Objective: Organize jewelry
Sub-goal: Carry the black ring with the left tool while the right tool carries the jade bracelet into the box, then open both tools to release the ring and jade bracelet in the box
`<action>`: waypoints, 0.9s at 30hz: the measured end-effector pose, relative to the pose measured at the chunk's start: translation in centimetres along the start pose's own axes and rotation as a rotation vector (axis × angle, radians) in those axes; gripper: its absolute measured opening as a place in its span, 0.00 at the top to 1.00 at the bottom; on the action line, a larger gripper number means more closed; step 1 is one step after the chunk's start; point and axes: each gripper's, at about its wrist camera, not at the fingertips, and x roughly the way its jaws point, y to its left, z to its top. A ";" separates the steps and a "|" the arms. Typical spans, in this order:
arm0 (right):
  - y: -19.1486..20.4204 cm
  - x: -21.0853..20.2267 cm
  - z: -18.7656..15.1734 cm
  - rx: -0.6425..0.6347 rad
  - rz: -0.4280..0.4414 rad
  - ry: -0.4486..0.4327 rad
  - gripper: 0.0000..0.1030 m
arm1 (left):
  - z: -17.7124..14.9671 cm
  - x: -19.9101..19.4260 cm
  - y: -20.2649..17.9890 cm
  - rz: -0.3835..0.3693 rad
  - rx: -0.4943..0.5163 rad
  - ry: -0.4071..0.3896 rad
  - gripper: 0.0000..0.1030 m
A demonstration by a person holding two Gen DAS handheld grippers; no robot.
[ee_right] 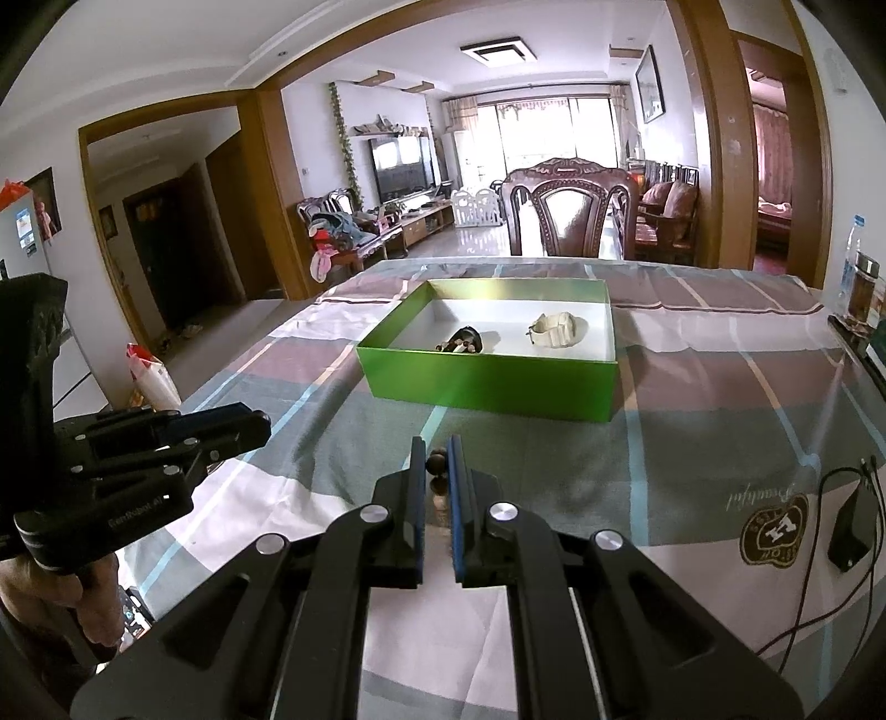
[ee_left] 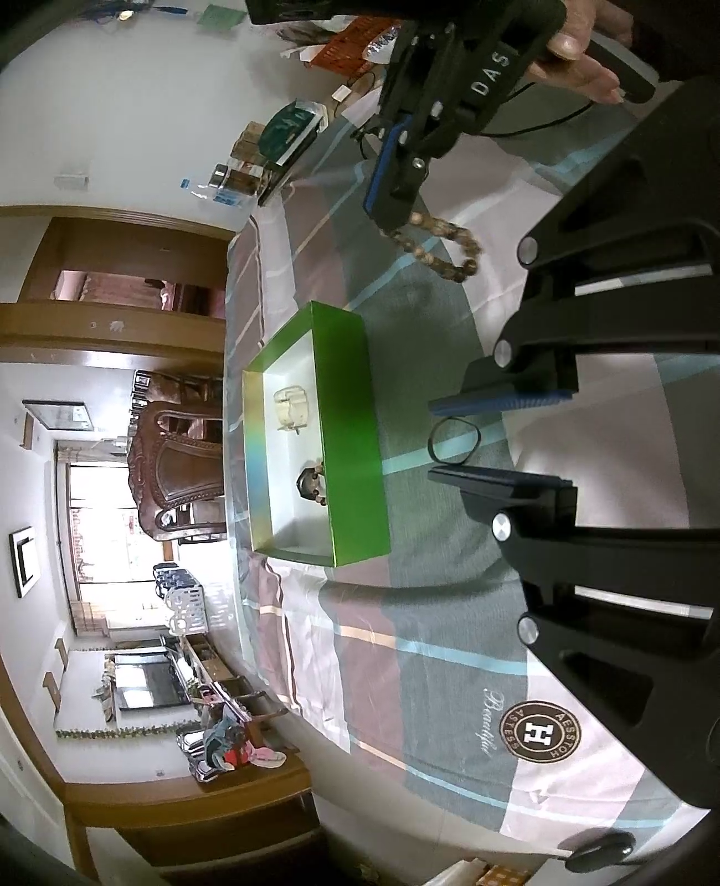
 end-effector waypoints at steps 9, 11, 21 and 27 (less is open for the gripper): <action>-2.0 2.0 4.6 0.004 -0.006 -0.013 0.92 | 4.6 2.7 1.0 -0.009 0.006 0.005 0.82; -2.5 2.7 6.1 0.006 -0.013 -0.022 0.92 | 6.4 3.7 1.5 -0.014 0.002 0.005 0.82; -5.7 9.2 13.0 0.033 -0.032 -0.016 0.92 | 14.6 11.2 4.1 0.029 -0.029 0.013 0.82; -8.6 14.8 13.8 0.092 -0.052 0.036 0.92 | 17.0 17.9 5.5 0.054 -0.036 0.073 0.82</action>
